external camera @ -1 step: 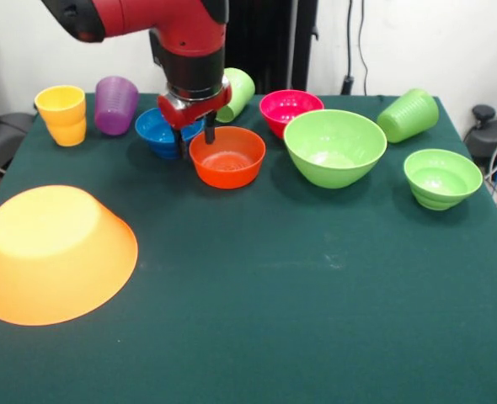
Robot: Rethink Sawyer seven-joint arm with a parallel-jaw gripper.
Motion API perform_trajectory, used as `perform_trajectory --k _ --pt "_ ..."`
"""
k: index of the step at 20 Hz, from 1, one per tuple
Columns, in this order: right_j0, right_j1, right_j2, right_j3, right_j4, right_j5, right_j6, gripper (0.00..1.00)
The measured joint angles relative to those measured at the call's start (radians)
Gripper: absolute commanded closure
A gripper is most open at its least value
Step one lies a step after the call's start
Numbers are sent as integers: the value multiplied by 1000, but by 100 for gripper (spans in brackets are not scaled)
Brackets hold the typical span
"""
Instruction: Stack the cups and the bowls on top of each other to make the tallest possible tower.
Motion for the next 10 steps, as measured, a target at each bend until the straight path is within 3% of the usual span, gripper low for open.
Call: perform_trajectory --k 10 --pt "5 63 -23 -3 -59 -67 0 0"
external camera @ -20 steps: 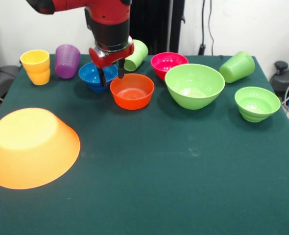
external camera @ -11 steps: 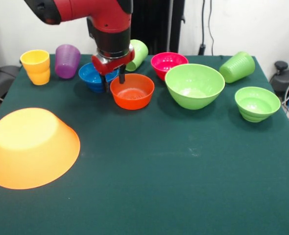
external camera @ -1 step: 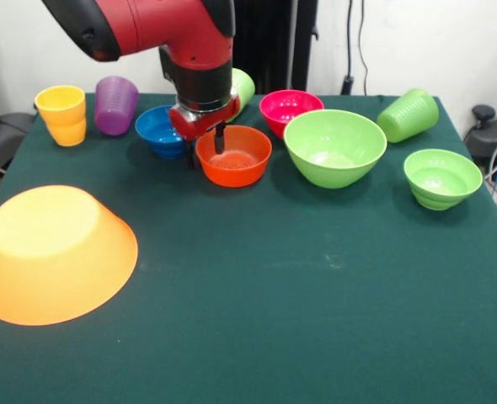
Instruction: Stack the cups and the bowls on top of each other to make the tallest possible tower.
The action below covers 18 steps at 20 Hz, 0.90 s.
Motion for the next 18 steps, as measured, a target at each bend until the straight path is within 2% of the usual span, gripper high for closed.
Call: perform_trajectory --k 18 --pt "42 4 -45 -10 -20 -22 0 0"
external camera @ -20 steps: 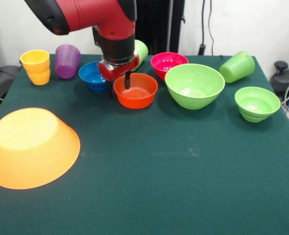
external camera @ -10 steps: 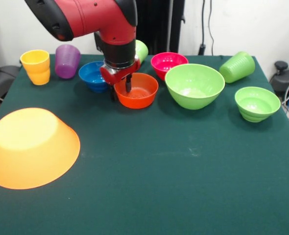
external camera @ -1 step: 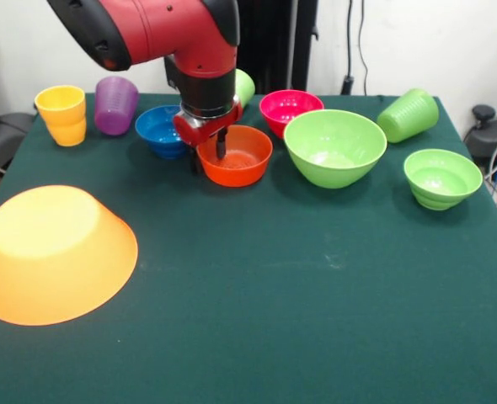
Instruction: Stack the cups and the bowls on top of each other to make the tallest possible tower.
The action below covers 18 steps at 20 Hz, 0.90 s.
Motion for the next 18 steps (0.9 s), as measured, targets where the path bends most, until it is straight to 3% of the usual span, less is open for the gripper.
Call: perform_trajectory --k 4,5,18 --pt "12 -4 -9 -4 1 0 0 0" --pt "15 -6 -11 -5 1 0 0 100" --pt "23 -17 -18 -13 28 -1 0 100"
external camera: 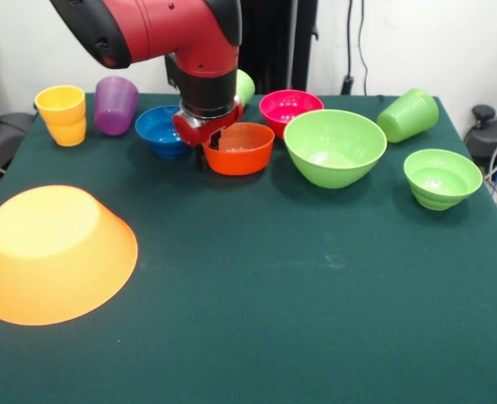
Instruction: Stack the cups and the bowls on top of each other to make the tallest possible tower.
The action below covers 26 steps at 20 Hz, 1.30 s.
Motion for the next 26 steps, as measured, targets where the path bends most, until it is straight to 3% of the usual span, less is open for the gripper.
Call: perform_trajectory --k 15,26 --pt "-10 -27 -1 0 14 0 0 100" --pt "-112 -150 25 0 109 1 -44 100"
